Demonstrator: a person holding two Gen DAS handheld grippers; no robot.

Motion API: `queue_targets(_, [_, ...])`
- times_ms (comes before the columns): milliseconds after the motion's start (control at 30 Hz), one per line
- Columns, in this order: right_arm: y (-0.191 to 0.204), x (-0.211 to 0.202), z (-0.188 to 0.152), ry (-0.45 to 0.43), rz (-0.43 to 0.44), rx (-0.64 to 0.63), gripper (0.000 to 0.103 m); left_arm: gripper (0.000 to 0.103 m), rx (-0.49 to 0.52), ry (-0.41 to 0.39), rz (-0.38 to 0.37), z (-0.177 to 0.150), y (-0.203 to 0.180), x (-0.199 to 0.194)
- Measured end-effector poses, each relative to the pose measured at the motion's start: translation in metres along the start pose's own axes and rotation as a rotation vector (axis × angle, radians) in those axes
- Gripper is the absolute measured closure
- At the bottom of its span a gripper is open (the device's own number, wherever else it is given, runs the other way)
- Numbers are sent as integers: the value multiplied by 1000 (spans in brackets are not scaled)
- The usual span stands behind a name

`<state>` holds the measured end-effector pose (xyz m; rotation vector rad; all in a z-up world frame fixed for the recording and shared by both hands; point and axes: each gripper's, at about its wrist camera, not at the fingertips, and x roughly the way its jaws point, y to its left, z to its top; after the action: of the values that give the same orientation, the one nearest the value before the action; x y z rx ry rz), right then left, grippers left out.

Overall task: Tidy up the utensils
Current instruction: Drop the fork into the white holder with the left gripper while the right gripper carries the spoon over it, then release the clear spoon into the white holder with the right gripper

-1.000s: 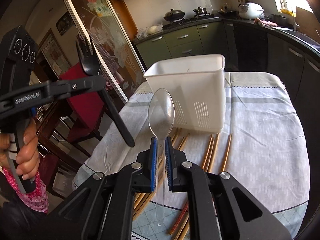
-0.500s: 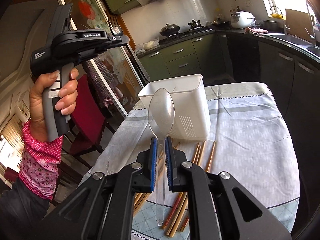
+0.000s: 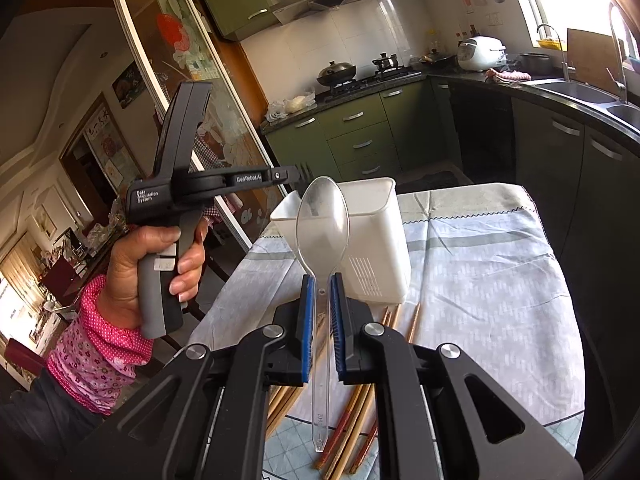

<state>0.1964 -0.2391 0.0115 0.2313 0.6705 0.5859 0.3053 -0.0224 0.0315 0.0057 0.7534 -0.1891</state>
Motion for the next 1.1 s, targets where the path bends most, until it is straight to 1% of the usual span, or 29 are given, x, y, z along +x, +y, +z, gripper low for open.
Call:
queue_targets(33, [1, -1, 5, -13, -2, 0, 93, 91, -1, -4, -2, -1, 1, -2])
queue_targets(167, [5, -2, 33, -90, -20, -2, 93, 91, -15, -18, -10, -6, 5, -14])
queue_targets(300, [13, -2, 73, -215, -41, -2, 93, 91, -21, -28, -15, -17, 13, -30])
queue_targets(433, [25, 10, 111, -351, -116, -36, 93, 91, -19, -26, -17, -29, 19, -47])
queue_targets(533, [33, 32, 131, -408, -193, -80, 93, 91, -21, -28, -23, -39, 25, -61])
queue_targets(600, [33, 52, 136, -408, -229, -102, 93, 90, -18, -30, -27, -45, 28, -70])
queue_targets(700, [23, 84, 134, -361, -250, -105, 93, 87, -6, -35, -29, -53, 31, -80])
queue_targets(767, [16, 99, 126, -330, -261, -92, 93, 85, -1, -38, -28, -56, 32, -84])
queue_targets(1000, [-1, 122, 94, -246, -275, -90, 93, 85, 6, -5, -42, -63, 26, -78])
queue_targets(1100, [-2, 129, 84, -210, -281, -110, 93, 85, 3, 17, -53, -67, 24, -73])
